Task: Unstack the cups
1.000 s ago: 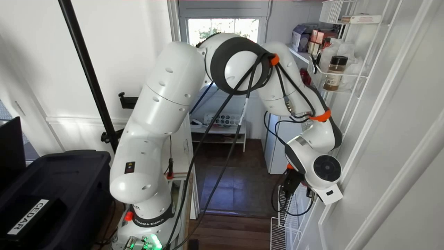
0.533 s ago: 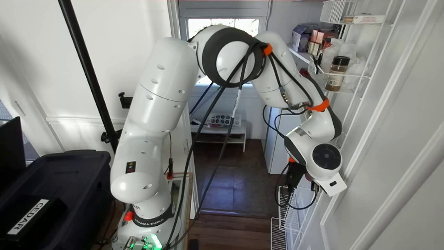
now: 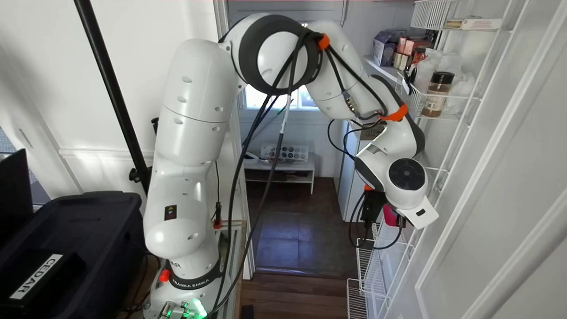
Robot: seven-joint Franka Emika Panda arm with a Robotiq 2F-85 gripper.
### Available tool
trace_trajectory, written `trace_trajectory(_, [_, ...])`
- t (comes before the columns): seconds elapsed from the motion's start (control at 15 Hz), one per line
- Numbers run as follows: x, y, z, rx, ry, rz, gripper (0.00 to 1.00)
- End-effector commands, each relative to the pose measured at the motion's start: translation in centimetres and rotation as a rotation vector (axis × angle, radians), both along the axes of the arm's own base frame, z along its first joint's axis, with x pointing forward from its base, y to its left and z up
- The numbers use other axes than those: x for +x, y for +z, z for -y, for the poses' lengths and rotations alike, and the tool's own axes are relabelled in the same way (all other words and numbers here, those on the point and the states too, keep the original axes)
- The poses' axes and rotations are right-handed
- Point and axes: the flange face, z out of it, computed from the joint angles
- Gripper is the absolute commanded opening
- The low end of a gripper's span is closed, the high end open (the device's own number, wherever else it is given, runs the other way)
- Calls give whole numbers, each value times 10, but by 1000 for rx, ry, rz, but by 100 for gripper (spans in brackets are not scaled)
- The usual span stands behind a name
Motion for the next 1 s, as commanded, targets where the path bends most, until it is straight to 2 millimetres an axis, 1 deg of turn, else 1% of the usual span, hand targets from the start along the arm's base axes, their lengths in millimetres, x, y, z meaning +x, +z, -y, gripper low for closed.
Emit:
trace_trajectory(0.0, [-20, 4, 9, 6, -21, -40, 1])
trace_trajectory(0.2, [-30, -1, 24, -22, -51, -58, 1])
trace_trajectory(0.27, [-33, -4, 25, -34, -47, -64, 1])
trace_trajectory(0.53, [-35, -12, 27, -53, -36, -80, 1])
trace_trajectory(0.93, [-32, -25, 25, -104, -34, -107, 1])
